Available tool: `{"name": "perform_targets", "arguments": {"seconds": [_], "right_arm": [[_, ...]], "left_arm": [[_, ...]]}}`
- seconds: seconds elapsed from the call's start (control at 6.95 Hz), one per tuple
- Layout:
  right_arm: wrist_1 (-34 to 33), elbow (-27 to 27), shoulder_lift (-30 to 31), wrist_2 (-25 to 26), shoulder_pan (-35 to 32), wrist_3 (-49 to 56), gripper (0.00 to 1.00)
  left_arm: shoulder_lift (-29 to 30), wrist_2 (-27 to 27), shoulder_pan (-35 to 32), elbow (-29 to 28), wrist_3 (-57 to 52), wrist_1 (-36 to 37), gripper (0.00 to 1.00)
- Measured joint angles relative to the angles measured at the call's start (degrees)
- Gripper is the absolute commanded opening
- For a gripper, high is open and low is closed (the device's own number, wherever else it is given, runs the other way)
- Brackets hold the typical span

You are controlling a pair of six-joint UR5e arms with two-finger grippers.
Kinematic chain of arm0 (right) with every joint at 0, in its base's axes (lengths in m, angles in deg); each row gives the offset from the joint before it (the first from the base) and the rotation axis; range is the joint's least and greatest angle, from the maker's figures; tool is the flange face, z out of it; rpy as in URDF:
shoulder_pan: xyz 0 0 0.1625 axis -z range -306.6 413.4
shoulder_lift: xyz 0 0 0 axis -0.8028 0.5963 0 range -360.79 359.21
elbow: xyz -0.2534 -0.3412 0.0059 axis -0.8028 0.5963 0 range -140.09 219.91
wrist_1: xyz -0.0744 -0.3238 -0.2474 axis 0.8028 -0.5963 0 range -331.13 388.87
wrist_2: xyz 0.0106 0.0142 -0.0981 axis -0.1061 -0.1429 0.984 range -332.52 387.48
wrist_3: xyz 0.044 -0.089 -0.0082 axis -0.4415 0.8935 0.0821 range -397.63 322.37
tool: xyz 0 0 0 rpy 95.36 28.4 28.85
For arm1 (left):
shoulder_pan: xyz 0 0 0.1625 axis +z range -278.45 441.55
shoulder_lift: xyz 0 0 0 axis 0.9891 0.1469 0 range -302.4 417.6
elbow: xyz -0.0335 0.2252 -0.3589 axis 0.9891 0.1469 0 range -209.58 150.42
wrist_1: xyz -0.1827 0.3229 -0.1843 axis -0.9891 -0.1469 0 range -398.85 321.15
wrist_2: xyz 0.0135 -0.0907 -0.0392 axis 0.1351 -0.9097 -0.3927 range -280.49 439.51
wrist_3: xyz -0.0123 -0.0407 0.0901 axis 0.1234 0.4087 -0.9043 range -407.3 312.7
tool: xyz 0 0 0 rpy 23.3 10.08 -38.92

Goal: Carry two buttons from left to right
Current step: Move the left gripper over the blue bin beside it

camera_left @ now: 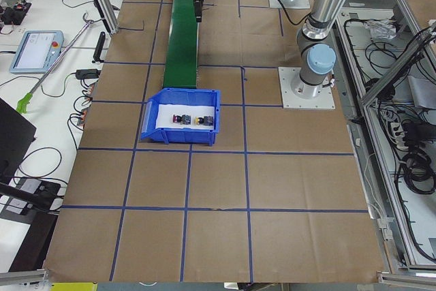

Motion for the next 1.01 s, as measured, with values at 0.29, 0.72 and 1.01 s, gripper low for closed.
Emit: {"name": "perform_targets", "arguments": {"seconds": [0.29, 0.72, 1.01], "right_arm": [[-0.90, 0.01, -0.53, 0.06, -0.20, -0.60, 1.00], [-1.45, 0.01, -0.86, 0.34, -0.43, -3.24, 1.00], [-1.44, -0.04, -0.86, 0.53, -0.44, -3.39, 1.00]], "left_arm": [[-0.05, 0.09, 0.00, 0.12, -0.30, 0.00, 0.99], [0.08, 0.10, 0.62, 0.22, -1.00, 0.14, 0.99], [0.15, 0.20, 3.88, 0.18, -6.59, 0.91, 0.99]]}}
